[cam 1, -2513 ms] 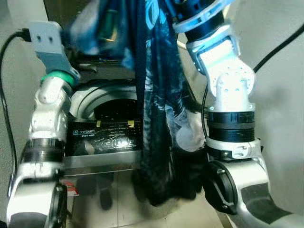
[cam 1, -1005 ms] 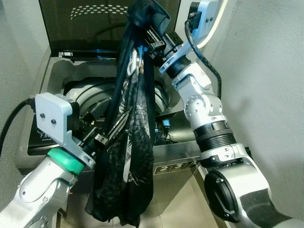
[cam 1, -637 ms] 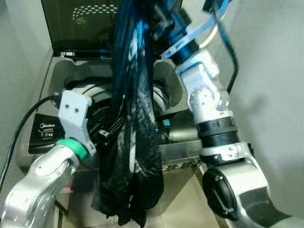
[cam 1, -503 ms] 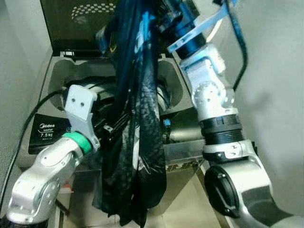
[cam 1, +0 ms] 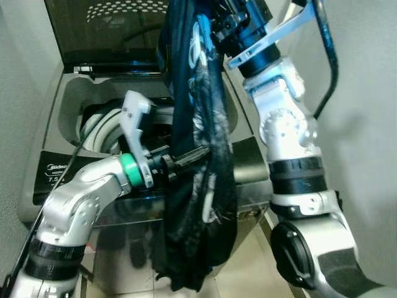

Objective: Clothes washing

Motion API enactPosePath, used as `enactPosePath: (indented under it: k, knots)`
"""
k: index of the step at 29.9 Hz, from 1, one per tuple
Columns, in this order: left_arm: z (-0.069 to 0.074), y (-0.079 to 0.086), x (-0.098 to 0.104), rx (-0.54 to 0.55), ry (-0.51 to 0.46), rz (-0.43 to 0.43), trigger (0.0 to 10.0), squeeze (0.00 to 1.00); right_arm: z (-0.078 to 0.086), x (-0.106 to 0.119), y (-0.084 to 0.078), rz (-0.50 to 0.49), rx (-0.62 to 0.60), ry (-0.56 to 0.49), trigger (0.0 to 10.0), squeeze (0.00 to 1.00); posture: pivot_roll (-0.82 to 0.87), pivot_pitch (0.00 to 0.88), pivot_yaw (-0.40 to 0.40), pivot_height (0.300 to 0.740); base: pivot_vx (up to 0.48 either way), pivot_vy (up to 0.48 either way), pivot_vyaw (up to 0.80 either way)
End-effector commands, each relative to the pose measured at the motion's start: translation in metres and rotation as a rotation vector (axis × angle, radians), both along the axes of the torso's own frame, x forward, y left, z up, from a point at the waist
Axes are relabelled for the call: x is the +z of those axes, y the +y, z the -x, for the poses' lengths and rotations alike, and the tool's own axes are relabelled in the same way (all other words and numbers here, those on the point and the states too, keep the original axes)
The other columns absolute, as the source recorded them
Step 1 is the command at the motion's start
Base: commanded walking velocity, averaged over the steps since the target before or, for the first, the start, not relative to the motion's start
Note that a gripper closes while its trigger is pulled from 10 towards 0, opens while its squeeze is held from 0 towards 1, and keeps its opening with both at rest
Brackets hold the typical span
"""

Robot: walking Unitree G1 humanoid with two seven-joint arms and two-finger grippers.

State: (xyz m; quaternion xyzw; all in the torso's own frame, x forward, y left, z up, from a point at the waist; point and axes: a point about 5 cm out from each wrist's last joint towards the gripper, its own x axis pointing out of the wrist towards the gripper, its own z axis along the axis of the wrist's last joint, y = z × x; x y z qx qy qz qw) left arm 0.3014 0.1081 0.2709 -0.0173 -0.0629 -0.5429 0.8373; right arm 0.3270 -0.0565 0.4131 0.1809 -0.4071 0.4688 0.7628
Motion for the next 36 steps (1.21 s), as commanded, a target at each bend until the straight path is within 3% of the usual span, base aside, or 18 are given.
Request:
enactPosePath:
  k: [1, 2, 3, 4, 8, 15, 21, 22, 23, 24, 25, 27, 28, 31, 33, 36]
  knots:
    - [-0.001, -0.003, -0.006, -0.020, -0.002, -0.044, 7.6, 0.00, 0.006, 0.006, -0.003, -0.011, 0.012, -0.032, 10.0, 0.00, 0.11, 0.104, 0.005, 0.740, 0.000, 0.000, 0.00]
    - [-0.004, -0.001, -0.009, -0.016, -0.003, -0.071, 2.2, 0.00, 0.007, 0.005, -0.003, -0.010, 0.011, -0.030, 10.0, 0.00, 0.11, 0.106, 0.006, 0.740, 0.000, 0.000, 0.00]
    - [-0.004, -0.001, -0.009, -0.016, -0.003, -0.071, 2.2, 0.00, 0.007, 0.005, -0.003, -0.010, 0.011, -0.030, 10.0, 0.00, 0.11, 0.106, 0.006, 0.740, 0.000, 0.000, 0.00]
    - [-0.005, 0.000, -0.010, -0.021, -0.001, -0.088, 0.0, 0.00, 0.007, 0.004, -0.004, -0.008, 0.010, -0.027, 10.0, 0.00, 0.11, 0.110, 0.009, 0.740, 0.000, 0.000, 0.00]
    - [-0.008, 0.004, -0.011, -0.037, -0.009, -0.124, 0.0, 0.00, 0.007, 0.003, -0.006, -0.007, 0.008, -0.020, 10.0, 0.00, 0.11, 0.110, 0.010, 0.740, 0.000, 0.000, 0.00]
    - [-0.018, 0.017, 0.002, -0.027, -0.104, -0.202, 0.0, 0.00, 0.008, 0.000, -0.012, -0.010, -0.015, -0.011, 10.0, 0.00, 0.12, 0.114, 0.020, 0.740, 0.000, 0.000, 0.00]
    - [-0.041, 0.027, 0.014, 0.156, -0.240, -0.269, 0.0, 0.00, 0.015, 0.008, -0.019, -0.028, -0.012, -0.043, 10.0, 0.00, 0.12, 0.111, 0.025, 0.740, 0.000, 0.000, 0.00]
    - [-0.050, 0.032, 0.018, 0.258, -0.286, -0.288, 1.8, 0.00, 0.018, 0.009, -0.021, -0.026, 0.004, -0.060, 10.0, 0.00, 0.12, 0.111, 0.025, 0.740, 0.000, 0.000, 0.00]
    - [-0.056, 0.036, 0.022, 0.325, -0.315, -0.299, 1.8, 0.00, 0.021, 0.010, -0.023, -0.023, 0.015, -0.070, 10.0, 0.00, 0.12, 0.111, 0.025, 0.740, 0.000, 0.000, 0.00]
    - [-0.064, 0.043, 0.027, 0.426, -0.360, -0.319, 10.0, 0.00, 0.024, 0.010, -0.026, -0.014, 0.035, -0.084, 10.0, 0.00, 0.12, 0.112, 0.024, 0.740, 0.000, 0.000, 0.00]
    - [-0.064, 0.043, 0.027, 0.426, -0.360, -0.319, 10.0, 0.00, 0.024, 0.010, -0.026, -0.014, 0.035, -0.084, 10.0, 0.00, 0.12, 0.112, 0.024, 0.740, 0.000, 0.000, 0.00]
    - [-0.076, 0.059, 0.036, 0.613, -0.435, -0.366, 10.0, 0.00, 0.029, 0.008, -0.028, 0.033, 0.073, -0.109, 10.0, 0.00, 0.12, 0.112, 0.024, 0.740, 0.000, 0.000, 0.00]
    - [-0.076, 0.059, 0.036, 0.613, -0.435, -0.366, 10.0, 0.00, 0.029, 0.008, -0.028, 0.033, 0.073, -0.109, 10.0, 0.00, 0.12, 0.112, 0.024, 0.740, 0.000, 0.000, 0.00]
    - [-0.088, 0.093, 0.055, 0.931, -0.579, -0.498, 10.0, 0.00, 0.027, -0.014, -0.027, 0.209, 0.063, -0.119, 10.0, 0.00, 0.12, 0.120, 0.020, 0.740, 0.000, 0.000, 0.00]
    - [-0.089, 0.099, 0.059, 0.981, -0.619, -0.531, 10.0, 0.00, 0.024, -0.021, -0.026, 0.256, 0.038, -0.114, 10.0, 0.00, 0.12, 0.120, 0.020, 0.740, 0.000, 0.000, 0.00]
    - [-0.088, 0.133, 0.075, 1.191, -0.745, -0.666, 10.0, 0.00, -0.003, -0.070, -0.014, 0.511, -0.130, -0.051, 10.0, 0.00, 0.12, 0.134, 0.016, 0.740, 0.000, 0.000, 0.00]
